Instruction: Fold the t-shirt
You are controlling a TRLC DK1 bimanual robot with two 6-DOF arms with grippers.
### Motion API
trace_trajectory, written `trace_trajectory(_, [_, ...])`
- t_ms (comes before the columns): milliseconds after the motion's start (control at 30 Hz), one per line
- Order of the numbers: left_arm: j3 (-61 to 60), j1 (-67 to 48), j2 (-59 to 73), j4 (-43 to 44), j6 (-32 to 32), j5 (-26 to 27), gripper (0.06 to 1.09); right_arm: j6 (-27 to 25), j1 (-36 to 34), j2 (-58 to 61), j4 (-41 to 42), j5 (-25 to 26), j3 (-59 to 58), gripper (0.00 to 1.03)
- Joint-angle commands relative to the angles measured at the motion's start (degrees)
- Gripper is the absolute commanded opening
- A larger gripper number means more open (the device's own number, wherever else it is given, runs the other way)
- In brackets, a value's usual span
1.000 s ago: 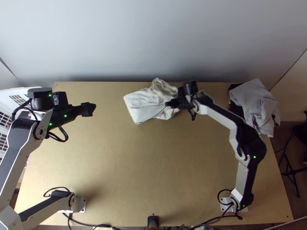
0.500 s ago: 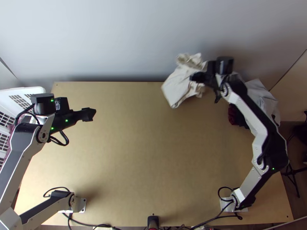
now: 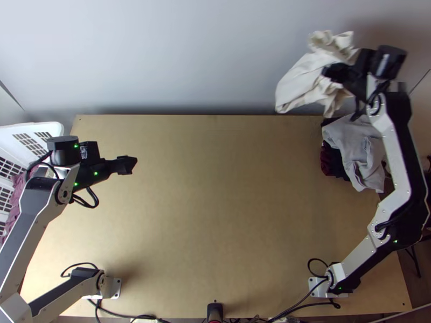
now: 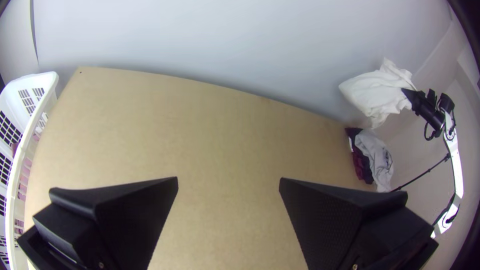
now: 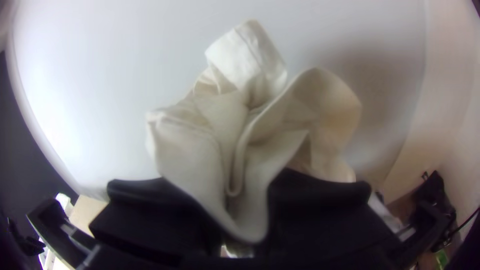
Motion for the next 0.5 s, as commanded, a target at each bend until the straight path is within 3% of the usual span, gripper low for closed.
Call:
trace_trajectory(0, [-1.79, 0.52, -0.27, 1.18, 0.52, 1.74, 1.04, -2.17, -8.65, 0.27, -2.95, 0.45, 5.49, 0.03])
trace_trajectory(233, [-2.41, 0.78, -0.27, 1.27, 1.49, 2.97, 1.04, -4.72, -15.16, -2.28, -5.67, 1.07, 0.75, 0.03])
trace_trajectory(467, [-4.34, 2.28, -1.15, 1.35, 2.37, 4.82, 1.04, -6.21, -16.56, -7.37, -4.97, 2.48, -11.73, 0.03])
